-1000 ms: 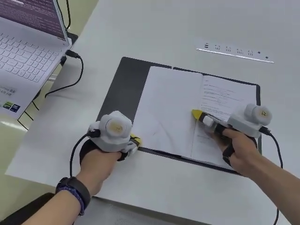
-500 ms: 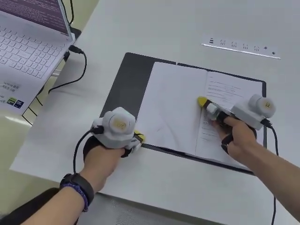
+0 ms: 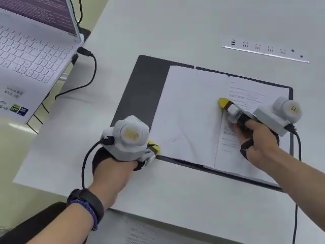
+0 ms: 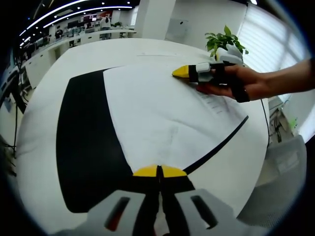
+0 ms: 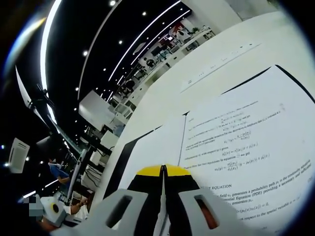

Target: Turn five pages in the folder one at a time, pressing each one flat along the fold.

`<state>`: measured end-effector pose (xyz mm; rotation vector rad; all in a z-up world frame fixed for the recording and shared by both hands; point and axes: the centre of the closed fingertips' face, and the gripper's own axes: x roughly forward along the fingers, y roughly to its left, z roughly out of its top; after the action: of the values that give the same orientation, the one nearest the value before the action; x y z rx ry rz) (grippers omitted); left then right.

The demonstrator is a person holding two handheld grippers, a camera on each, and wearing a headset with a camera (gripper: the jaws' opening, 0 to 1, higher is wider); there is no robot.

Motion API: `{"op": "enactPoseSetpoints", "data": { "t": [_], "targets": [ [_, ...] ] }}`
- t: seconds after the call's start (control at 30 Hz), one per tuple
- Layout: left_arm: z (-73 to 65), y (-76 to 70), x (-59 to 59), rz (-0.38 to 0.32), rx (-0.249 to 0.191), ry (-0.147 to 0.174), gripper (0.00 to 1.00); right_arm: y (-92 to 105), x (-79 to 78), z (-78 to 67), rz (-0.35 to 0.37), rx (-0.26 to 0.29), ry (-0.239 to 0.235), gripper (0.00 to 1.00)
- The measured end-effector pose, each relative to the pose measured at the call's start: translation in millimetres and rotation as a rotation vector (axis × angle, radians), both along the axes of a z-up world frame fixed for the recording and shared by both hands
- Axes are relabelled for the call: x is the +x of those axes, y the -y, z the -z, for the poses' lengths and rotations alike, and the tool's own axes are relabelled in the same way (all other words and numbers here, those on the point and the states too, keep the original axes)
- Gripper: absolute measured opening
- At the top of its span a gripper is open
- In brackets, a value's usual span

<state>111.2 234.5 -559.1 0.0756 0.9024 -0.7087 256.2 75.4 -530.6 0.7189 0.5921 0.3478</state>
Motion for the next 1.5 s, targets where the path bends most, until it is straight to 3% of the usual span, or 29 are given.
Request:
{"op": "enactPoseSetpoints", "data": {
  "t": [0.57,0.93,1.37,1.5],
  "targets": [
    [0.8,-0.5,0.6,-0.001,-0.005,-0.013,0.0,3.2,26.9,2.7,0.049,-0.008,0.007,0.0],
    [1.0,-0.9,1.1,-0.013,-0.016,-0.025,0.0,1.1,47.4,-2.1,0.065,-0.041,0.019,0.0],
    [1.2,-1.0,0.8,-0.011,-0.022,-0.03,0.0,10.4,67.6,-1.9,0.145,-0.033,0.015,0.0],
    [1.4,-1.3,1.4,-0.014,-0.026,-0.038,0.0,8.0,61.4,-1.4,0.105,-0.094,0.029,0.0]
  ]
}}
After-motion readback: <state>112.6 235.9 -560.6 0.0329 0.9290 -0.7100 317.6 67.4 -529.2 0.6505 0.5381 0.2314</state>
